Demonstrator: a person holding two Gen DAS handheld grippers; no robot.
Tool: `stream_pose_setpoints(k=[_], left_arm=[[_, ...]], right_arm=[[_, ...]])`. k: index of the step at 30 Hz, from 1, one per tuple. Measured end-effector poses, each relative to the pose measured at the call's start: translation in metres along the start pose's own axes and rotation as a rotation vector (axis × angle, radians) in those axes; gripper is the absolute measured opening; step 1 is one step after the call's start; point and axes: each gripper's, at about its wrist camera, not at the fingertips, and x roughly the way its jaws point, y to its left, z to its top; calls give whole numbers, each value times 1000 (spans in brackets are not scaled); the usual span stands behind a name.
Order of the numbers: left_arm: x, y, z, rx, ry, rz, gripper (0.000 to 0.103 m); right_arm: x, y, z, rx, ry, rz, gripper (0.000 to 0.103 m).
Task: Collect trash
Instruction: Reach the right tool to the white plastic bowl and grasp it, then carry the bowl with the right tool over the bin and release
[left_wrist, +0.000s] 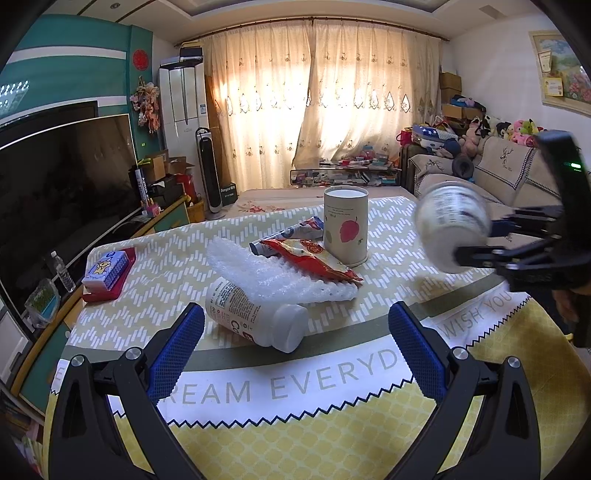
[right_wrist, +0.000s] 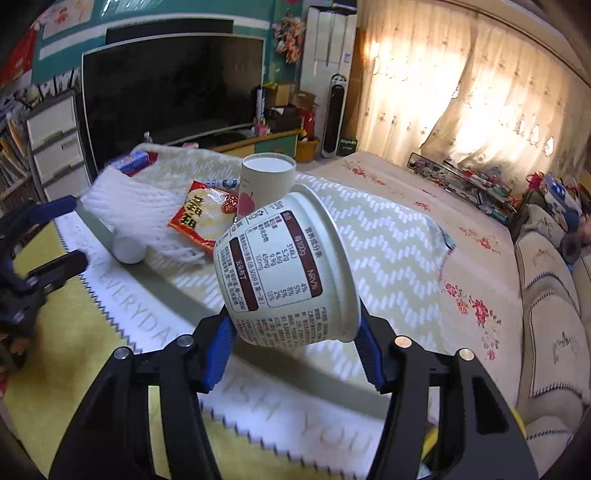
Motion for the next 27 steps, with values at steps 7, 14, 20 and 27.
stream_pose_setpoints(k=[7,14,20,27], left_arm=[[0,3,0,-13,3,-4,98],[2,4,0,-16,9,-5,98],[4,6,0,-24,18,-9,98],[5,-9,14,-33,71,-79,98]], right_arm=[[-54,-38,-44,139,-39,-93,56],[-87,-109,-114,325,24,-297,56],[-78,-139,-154,394,129,-424,64],[-80,-129,-149,407,71,-398,66]])
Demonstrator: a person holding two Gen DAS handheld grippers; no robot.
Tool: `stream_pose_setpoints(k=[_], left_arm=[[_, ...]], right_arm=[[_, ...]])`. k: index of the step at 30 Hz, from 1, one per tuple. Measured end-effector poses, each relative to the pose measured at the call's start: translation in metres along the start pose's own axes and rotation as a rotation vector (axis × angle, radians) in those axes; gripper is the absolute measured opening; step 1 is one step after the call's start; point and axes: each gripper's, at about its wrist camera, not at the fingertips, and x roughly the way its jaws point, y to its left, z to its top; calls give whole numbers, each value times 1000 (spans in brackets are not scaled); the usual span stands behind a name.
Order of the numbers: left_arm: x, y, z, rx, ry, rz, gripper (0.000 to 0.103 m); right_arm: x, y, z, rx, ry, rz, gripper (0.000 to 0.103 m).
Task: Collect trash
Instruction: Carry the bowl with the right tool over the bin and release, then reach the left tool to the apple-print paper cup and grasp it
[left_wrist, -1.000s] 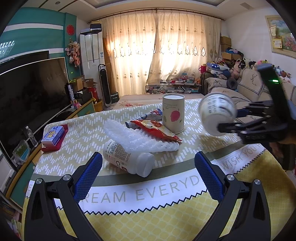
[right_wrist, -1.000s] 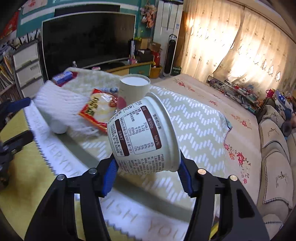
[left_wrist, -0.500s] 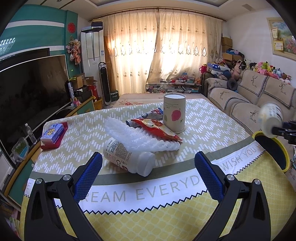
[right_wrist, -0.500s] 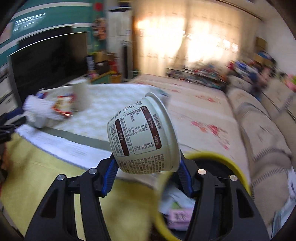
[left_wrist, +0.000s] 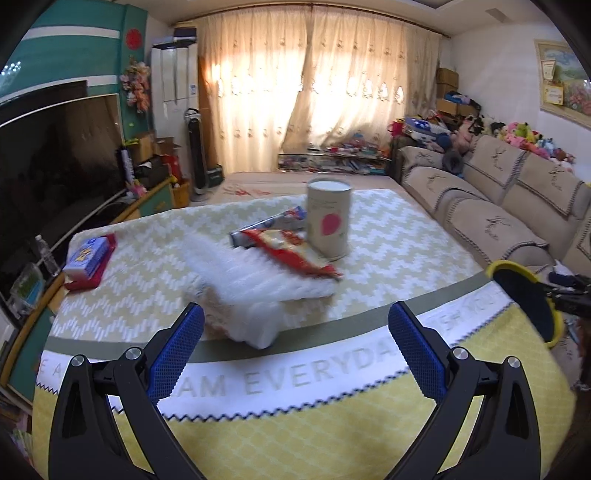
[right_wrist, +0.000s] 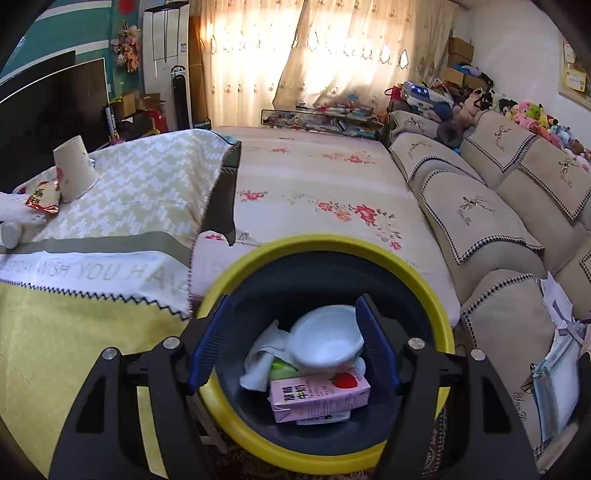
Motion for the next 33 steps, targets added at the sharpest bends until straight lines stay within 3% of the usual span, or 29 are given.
stream_pose_setpoints(k=[10,14,20,24,26,30,33], left_arm=[[28,-41,55,55,44,-55,98],[42,-45,77,21,94,-38,98],[9,-37,74,-20,188,-182,98],[-23,-37,66,-15,150,-205,98],[-30,-39,72,6,107,-176,98],[-6,-43,92,51,39,-130,98],[27,-49,103,96,53,-95,98]], right_arm=[[-34,19,0,68,-80,110,71],[-47,21,0,77,-106,127,72],[-58,15,-2,88,-134,139,73],[-56,13,-3,107,-145,158,76],[-55,13,-3,111,-144,166,76],[-55,16,-2,103,-147,171,76],[-57,18,-1,103,-148,175,76]])
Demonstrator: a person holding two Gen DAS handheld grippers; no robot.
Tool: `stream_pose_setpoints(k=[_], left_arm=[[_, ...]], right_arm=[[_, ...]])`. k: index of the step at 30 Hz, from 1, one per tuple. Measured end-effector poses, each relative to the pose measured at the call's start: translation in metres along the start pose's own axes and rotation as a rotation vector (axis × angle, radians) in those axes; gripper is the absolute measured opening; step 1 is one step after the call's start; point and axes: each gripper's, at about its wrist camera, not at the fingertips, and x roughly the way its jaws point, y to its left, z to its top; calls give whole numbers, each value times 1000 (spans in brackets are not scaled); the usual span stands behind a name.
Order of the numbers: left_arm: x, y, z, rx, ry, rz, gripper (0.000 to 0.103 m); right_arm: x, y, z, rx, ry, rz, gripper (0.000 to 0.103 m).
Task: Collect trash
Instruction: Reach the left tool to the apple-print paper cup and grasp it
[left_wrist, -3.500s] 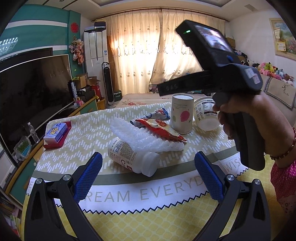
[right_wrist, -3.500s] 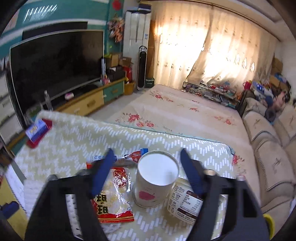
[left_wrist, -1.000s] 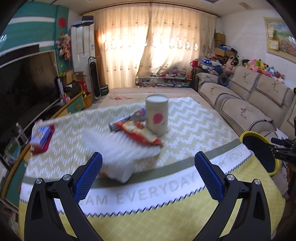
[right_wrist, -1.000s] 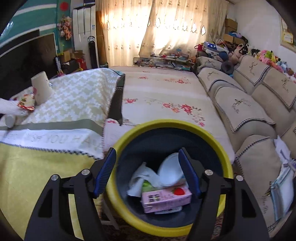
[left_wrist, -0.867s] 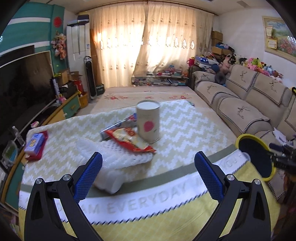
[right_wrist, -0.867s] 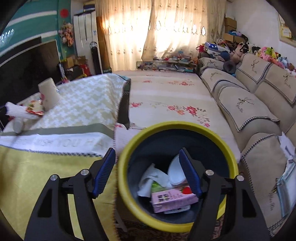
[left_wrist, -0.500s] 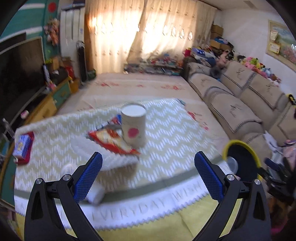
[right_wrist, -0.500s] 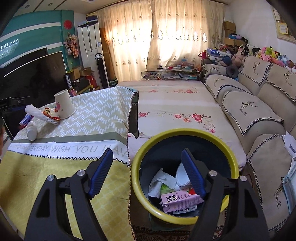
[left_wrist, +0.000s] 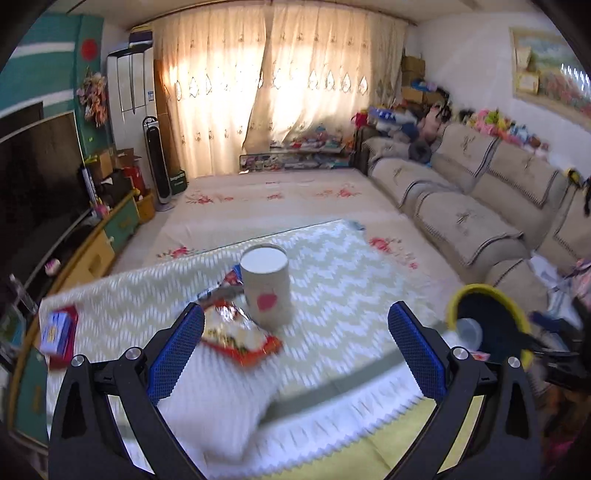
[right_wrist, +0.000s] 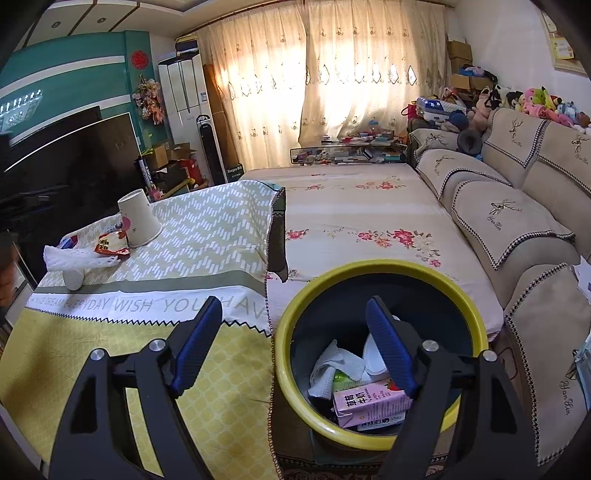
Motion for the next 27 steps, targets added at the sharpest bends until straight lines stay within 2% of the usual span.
stream_pose_setpoints(k=[3,9,13,17,24,27], left_arm=[[44,1,9,2,69,0,98],[101,10,28,-50,152,-7,94],[129,10,30,-62,201,31,85],[150,12,27,-87,247,65,78],[165,16,21,-121,251,105,69],[169,14,20,-123,253,146,57]], right_arm=[[1,3,1,-10,0,3,76],[6,8,4,-17,4,20,76],[11,10,4,-20,12,32,76],[13,11,3,-21,17,39,76],[13,7,1,-8,20,44,76],[11,5,1,-4,18,47,76]])
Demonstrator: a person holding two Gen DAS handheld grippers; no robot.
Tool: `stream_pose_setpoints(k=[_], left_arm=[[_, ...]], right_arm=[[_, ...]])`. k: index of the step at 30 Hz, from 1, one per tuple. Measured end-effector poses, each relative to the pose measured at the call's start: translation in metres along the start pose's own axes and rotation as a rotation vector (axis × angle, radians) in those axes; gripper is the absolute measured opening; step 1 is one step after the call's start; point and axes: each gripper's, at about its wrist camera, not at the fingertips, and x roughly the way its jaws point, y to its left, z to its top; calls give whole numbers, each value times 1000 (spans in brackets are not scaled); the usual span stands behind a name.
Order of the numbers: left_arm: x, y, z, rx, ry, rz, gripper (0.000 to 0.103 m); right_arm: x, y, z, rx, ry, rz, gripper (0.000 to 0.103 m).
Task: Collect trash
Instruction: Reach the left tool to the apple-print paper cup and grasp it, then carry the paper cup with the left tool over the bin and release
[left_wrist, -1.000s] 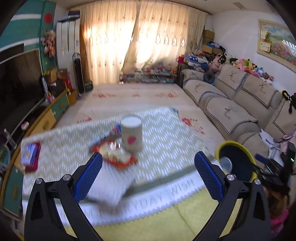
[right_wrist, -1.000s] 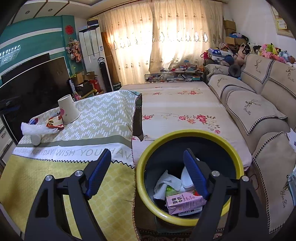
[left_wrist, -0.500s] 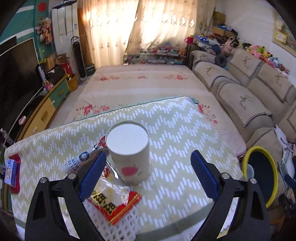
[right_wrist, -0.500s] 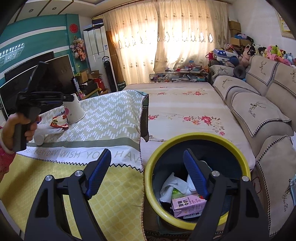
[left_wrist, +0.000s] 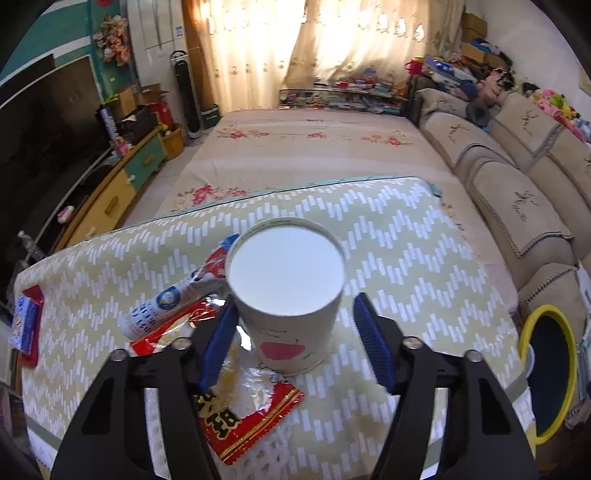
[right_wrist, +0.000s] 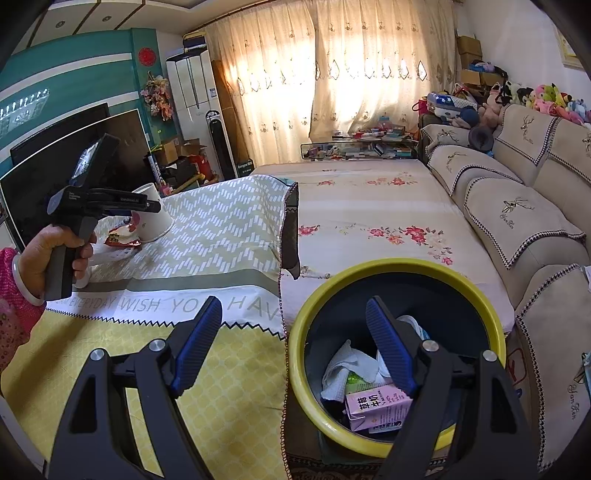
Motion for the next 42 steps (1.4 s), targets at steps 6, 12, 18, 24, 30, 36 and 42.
stream_pose_setpoints(k=[6,12,18,24,30,36,42], left_arm=[[-5,15,-3,-132,-24,-2,52],[-38,9,-15,-119,-93,-16,52],[-86,-9,-32,-68,-153,-99,52],[-136,-45,-53,14,-183,-195,52],[-167,-113,-78,136,-156,-327,53],[-163,-189,-96,236,-81,-427,53],[-136,-264,-103,331,-12,-488,54]], right_arm=[[-4,0,0,0,-5,8,76],[-11,-5,-1,4,-19,6,76],[-24,-8,-2,10,-42,-5,76],[-47,-19,-6,0,-67,-47,76],[-78,-47,-19,12,-76,-145,76],[-104,-81,-38,51,-73,-240,76],[-120,-110,-59,110,-61,-299,76]])
